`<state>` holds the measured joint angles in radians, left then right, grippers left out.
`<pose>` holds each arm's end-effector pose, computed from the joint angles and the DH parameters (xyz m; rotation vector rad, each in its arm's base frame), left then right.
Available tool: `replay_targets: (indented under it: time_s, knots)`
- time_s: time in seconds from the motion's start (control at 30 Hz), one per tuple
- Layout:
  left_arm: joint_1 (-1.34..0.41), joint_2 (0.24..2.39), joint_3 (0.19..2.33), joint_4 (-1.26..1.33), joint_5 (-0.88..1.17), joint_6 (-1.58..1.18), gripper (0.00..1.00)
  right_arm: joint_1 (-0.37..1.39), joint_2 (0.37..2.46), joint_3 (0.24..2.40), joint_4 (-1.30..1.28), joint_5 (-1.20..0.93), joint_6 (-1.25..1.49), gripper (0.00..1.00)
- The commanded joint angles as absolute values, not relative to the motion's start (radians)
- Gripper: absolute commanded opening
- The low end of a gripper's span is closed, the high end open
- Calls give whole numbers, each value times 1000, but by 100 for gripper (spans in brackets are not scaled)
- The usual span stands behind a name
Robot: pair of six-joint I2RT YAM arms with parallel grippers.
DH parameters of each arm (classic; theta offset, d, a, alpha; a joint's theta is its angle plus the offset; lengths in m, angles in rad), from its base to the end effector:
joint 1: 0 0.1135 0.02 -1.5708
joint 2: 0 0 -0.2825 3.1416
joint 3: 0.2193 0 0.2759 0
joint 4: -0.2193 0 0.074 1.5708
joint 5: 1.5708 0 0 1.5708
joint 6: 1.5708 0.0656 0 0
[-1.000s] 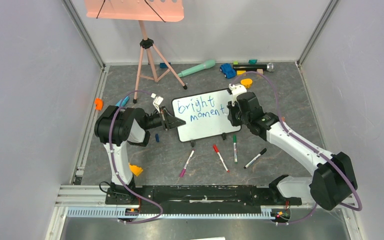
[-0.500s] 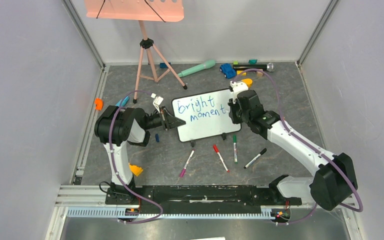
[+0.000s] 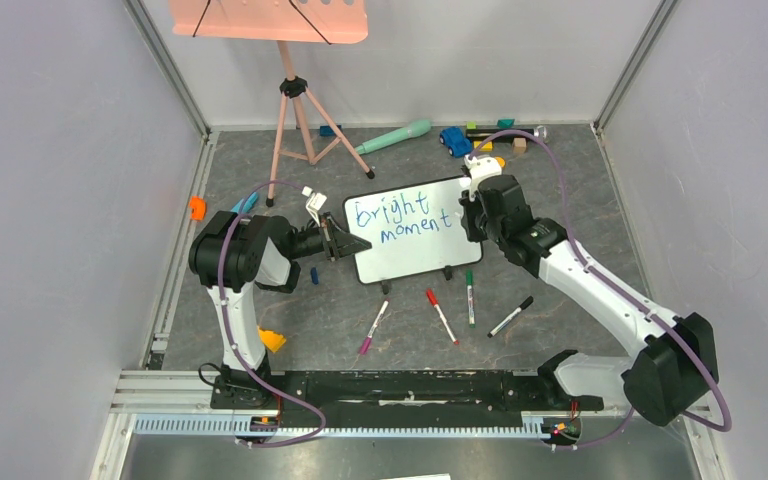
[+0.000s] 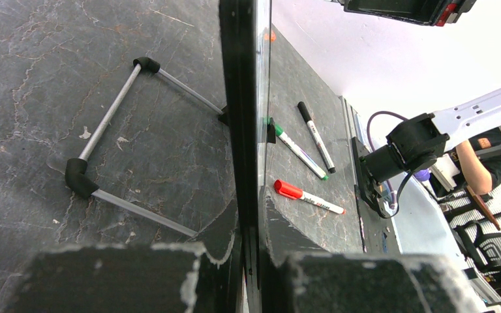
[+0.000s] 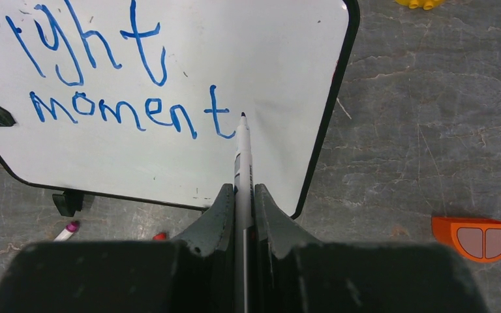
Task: Write a sentence on the whiteboard
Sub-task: Pick up the sentence from the whiteboard.
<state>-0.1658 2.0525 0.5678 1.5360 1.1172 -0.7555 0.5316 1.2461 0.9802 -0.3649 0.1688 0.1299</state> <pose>0.3221 -0.1137 0.1060 0.5035 1.7054 -1.5268 0.2792 0.1514 0.2866 -0.3455 2.1701 0.1865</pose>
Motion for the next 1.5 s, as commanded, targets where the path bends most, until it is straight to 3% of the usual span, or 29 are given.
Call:
replay_targets:
  time_s: [0.0,1.17,1.47]
  knots:
    - [-170,2126,552,1557,1025,-593,2,525,1262,1034,-364,193,127,0]
    - [-170,2129,554,1557,1028,-593,2,517,1331,1009,-325,122,117,0]
    - [-170,2128,554,1557,1028,-595,2,517,1311,994,-375,216,127,0]
